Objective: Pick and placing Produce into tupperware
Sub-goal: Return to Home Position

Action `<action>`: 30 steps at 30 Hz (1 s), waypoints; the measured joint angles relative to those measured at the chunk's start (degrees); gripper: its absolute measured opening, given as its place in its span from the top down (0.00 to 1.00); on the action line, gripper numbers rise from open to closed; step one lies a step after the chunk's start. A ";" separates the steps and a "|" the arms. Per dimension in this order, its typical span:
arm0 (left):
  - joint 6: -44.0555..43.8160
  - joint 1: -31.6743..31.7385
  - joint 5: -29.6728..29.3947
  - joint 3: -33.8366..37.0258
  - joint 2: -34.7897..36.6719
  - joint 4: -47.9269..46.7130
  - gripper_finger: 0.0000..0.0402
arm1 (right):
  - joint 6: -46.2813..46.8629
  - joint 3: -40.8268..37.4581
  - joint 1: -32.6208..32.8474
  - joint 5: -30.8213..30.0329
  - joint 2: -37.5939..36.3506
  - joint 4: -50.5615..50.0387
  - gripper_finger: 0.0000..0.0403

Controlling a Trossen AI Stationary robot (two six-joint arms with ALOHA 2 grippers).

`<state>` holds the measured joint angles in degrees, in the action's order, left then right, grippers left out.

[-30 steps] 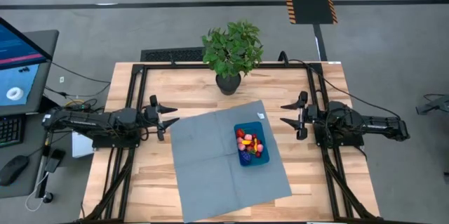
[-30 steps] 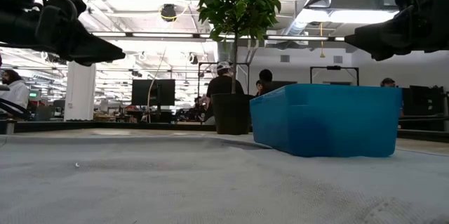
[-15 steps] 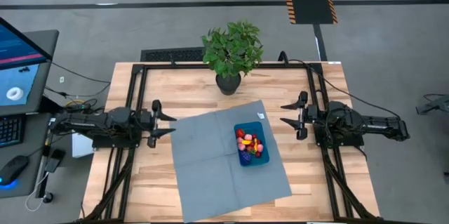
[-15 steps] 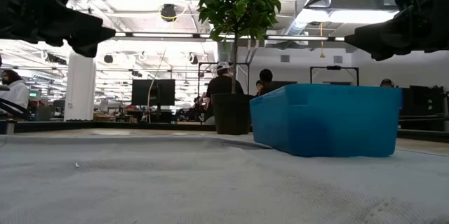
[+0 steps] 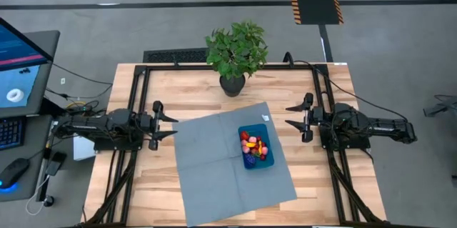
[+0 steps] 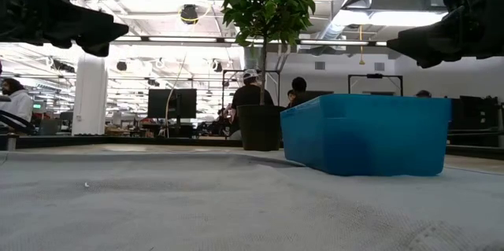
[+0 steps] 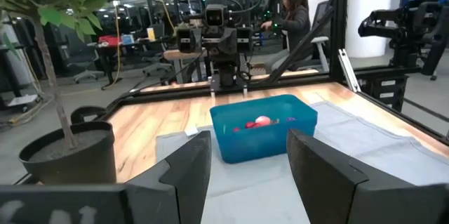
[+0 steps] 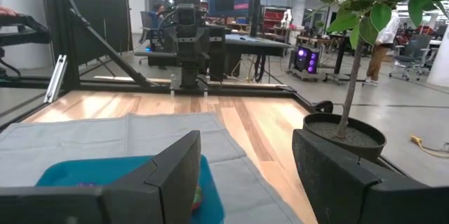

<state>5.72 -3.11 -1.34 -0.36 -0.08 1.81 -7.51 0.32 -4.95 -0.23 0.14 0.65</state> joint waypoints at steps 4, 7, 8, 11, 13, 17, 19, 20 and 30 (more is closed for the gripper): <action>0.04 0.00 0.00 0.00 0.00 -0.01 0.56 | 0.00 0.00 0.00 0.00 0.00 -0.01 0.38; -0.07 0.00 0.00 0.00 0.00 -0.01 0.56 | 0.00 0.00 0.00 0.00 0.00 -0.01 0.38; -0.09 0.00 0.00 0.00 0.00 -0.01 0.56 | -0.01 0.00 0.00 0.00 0.00 0.00 0.38; -0.22 0.00 0.00 0.00 0.00 -0.01 0.56 | 0.00 0.00 0.01 0.00 0.00 -0.01 0.38; -0.08 0.00 0.00 0.00 0.00 0.01 0.56 | 0.00 0.00 0.00 0.00 0.02 -0.01 0.38; 0.08 0.00 -0.34 0.00 -0.02 0.05 0.56 | 0.00 0.00 0.01 0.00 0.02 -0.01 0.38; -0.95 0.00 -0.41 0.00 -0.02 0.08 0.56 | 0.00 0.00 0.02 0.00 0.00 -0.01 0.38; -1.26 0.00 -0.42 0.00 -0.04 0.07 0.56 | 0.00 0.00 0.02 0.00 0.00 -0.01 0.38; -1.42 0.00 -0.44 0.00 -0.37 0.10 0.56 | 0.00 0.00 0.04 0.00 0.00 -0.02 0.38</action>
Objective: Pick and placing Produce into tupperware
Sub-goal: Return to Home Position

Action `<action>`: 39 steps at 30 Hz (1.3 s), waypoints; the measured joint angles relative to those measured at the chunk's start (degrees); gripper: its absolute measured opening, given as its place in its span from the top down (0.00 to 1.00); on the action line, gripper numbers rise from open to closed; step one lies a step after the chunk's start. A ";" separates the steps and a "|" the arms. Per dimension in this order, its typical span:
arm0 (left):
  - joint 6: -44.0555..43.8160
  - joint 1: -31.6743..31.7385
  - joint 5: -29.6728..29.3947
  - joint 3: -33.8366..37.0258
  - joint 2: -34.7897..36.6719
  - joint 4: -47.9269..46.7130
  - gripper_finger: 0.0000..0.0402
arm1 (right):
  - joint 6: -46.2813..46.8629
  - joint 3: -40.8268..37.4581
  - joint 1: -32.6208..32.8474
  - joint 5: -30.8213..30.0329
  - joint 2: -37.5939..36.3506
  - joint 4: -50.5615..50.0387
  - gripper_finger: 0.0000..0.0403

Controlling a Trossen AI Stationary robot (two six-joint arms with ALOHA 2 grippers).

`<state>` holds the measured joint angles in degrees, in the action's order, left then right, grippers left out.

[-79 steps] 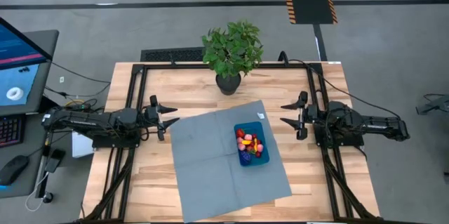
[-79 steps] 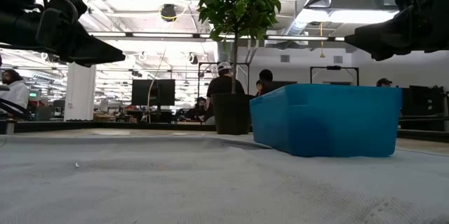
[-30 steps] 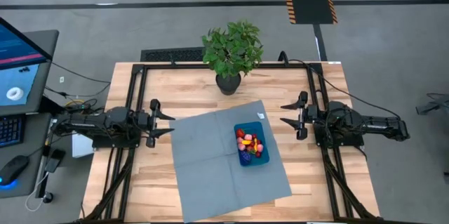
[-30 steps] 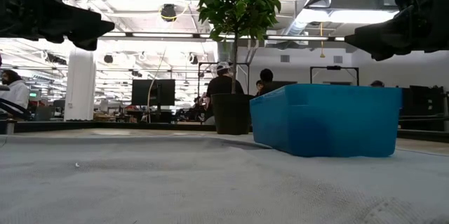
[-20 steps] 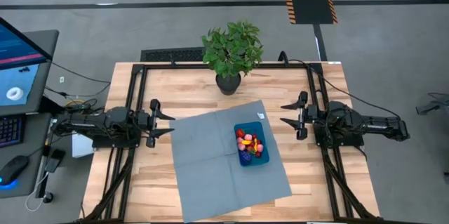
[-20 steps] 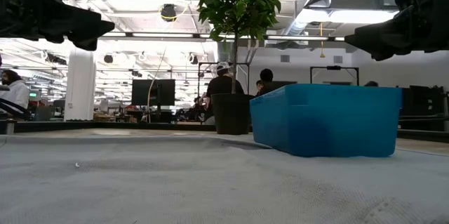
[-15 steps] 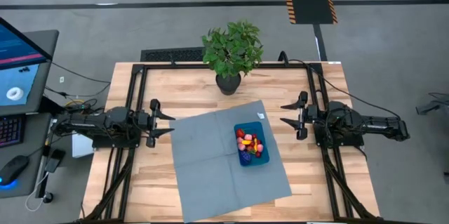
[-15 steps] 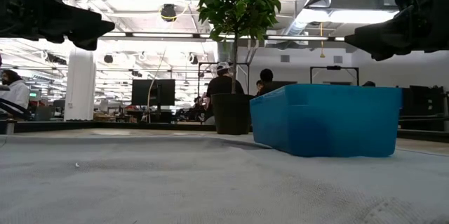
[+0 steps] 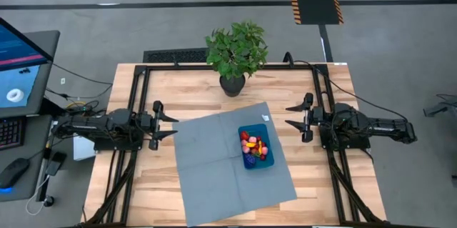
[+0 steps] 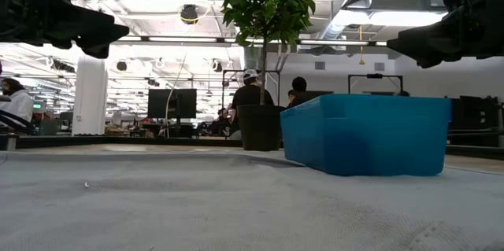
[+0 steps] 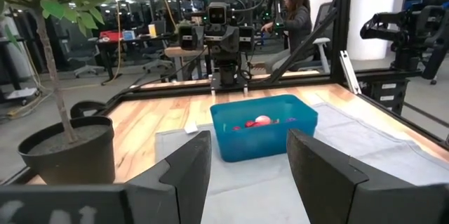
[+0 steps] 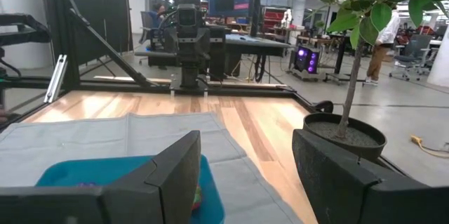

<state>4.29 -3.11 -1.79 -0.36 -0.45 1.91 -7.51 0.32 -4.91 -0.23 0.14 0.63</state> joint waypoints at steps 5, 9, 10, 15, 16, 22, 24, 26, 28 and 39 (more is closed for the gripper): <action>-0.31 0.00 -0.04 0.00 0.00 0.02 0.56 | 0.00 0.00 -0.02 0.00 0.01 0.01 0.38; -0.45 0.00 -0.05 0.00 0.00 0.02 0.56 | 0.00 0.00 -0.02 0.00 0.00 -0.01 0.38; -0.89 0.00 -0.06 0.00 0.00 0.02 0.56 | 0.00 0.00 -0.02 0.00 0.02 0.01 0.38; -1.61 0.00 -0.08 0.00 0.00 0.04 0.56 | 0.00 0.00 -0.02 0.00 0.00 0.00 0.38; -1.64 0.00 -0.08 0.00 0.00 0.04 0.56 | 0.00 0.00 -0.02 0.00 0.00 -0.01 0.38; -1.66 0.00 -0.10 0.00 0.00 0.04 0.56 | 0.00 0.00 -0.04 0.00 0.00 -0.01 0.38; -1.67 0.00 -0.10 0.00 0.00 0.04 0.56 | 0.00 0.00 -0.04 -0.02 0.00 -0.01 0.38; -1.68 0.00 -0.10 0.00 0.00 0.04 0.56 | 0.00 0.00 -0.04 0.00 0.00 -0.01 0.38; -1.68 0.00 -0.10 0.00 0.00 0.04 0.56 | 0.00 0.00 -0.04 0.00 0.01 -0.01 0.38; -1.70 0.00 -0.10 0.00 0.00 0.06 0.56 | 0.00 0.00 -0.04 0.00 0.00 -0.01 0.38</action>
